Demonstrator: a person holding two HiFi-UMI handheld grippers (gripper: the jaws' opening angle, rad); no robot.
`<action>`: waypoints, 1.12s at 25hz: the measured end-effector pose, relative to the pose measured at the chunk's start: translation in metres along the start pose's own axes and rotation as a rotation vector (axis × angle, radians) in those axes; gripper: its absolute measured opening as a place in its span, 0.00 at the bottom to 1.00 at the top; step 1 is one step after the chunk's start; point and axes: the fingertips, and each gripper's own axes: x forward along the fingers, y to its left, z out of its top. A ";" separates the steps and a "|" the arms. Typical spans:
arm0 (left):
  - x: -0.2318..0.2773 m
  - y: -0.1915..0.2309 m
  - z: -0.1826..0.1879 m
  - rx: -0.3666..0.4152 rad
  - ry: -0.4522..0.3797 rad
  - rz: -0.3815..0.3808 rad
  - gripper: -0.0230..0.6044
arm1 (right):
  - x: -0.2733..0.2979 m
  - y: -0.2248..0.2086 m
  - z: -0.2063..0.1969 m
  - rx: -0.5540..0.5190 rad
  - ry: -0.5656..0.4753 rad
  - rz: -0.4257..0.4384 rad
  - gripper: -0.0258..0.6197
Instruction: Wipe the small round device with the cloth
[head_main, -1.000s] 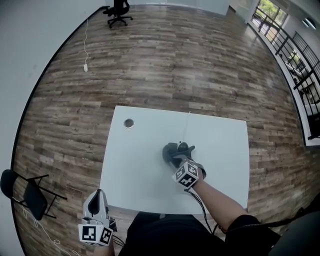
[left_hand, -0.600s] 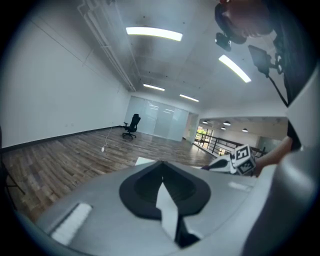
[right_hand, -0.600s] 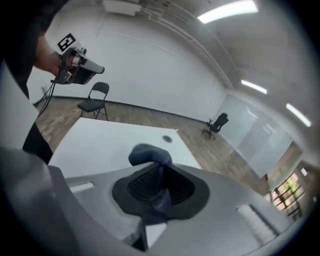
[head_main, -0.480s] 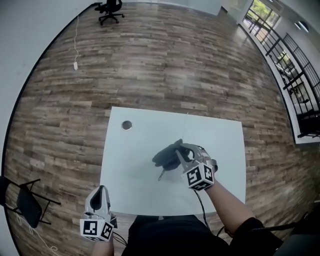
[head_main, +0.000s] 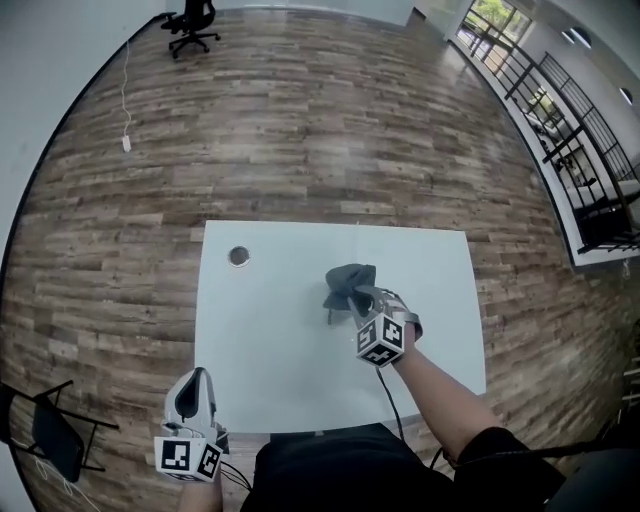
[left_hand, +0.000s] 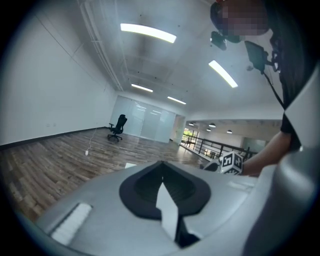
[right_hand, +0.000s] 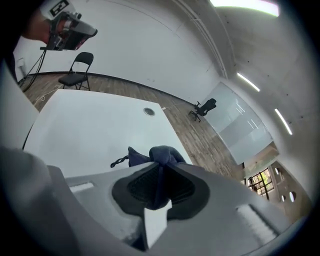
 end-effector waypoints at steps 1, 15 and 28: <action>-0.002 0.004 -0.002 0.012 0.008 0.005 0.04 | 0.002 0.005 0.005 -0.010 -0.009 -0.009 0.10; 0.000 -0.002 -0.008 0.008 -0.034 -0.046 0.04 | 0.015 0.075 -0.007 -0.107 0.105 0.192 0.10; 0.054 -0.076 -0.001 0.083 -0.040 -0.310 0.04 | -0.067 0.100 -0.054 0.172 0.064 0.156 0.10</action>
